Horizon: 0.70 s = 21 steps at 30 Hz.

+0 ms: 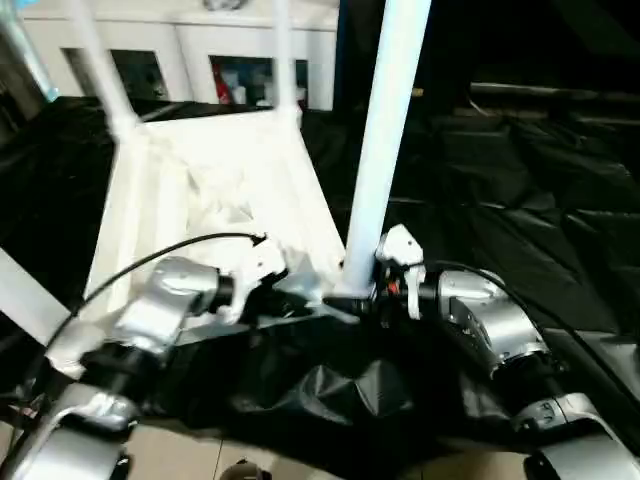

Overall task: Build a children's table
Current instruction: Rotate leg to tighten

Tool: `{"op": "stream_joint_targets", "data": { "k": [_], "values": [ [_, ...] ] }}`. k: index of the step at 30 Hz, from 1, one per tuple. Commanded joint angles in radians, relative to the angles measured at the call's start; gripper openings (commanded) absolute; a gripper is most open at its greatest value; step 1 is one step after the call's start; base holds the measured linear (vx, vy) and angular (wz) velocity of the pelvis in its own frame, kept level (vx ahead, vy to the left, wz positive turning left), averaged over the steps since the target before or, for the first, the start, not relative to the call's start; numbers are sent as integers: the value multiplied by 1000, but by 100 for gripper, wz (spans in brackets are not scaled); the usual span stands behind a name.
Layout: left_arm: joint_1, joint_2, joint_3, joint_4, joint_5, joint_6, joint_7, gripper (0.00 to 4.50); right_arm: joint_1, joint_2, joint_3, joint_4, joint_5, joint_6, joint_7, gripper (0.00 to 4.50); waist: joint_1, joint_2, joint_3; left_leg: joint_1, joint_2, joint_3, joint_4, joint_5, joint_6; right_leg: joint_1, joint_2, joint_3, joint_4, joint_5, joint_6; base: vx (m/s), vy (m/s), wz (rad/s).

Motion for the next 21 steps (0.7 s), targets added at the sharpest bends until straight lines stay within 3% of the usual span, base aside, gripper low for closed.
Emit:
{"op": "stream_joint_targets", "data": {
  "k": [1,10,14,16,19,21],
  "values": [
    [2,-4,-24,-46,-28,-18,-55,0,4,-8,20,-26,3,13,39,348,-1,-1,-68,17,26,-10,-64,-266,16,43,-54,34,-68,-211,-222,0,0,0],
    [14,12,-26,-61,-33,-14,-70,0,18,-11,46,-56,21,43,85,278,4,-5,-69,15,24,-9,-63,-244,15,44,-53,34,-66,-199,-219,0,0,0],
    [7,-12,-15,-50,-26,-2,-28,0,27,11,38,-54,18,48,49,273,5,-5,-69,15,24,-9,-62,-236,15,43,-54,34,-65,-193,-218,0,0,0],
    [-22,-55,9,-12,-12,10,60,0,10,61,1,0,-3,51,-94,272,2,-7,-67,15,24,-10,-64,-246,8,41,-54,35,-68,-213,-215,0,0,0],
    [-82,-120,44,68,12,20,213,0,-22,129,-45,99,-34,34,-306,271,-11,-8,-63,22,18,-16,-69,-305,-31,36,-59,35,-84,-367,-172,0,0,0],
    [-115,-152,60,110,21,27,287,0,-35,164,-76,133,-30,38,-405,270,-17,-8,-62,20,17,-16,-69,-309,-32,36,-59,36,-88,-381,-160,0,0,0]
  ]
}}
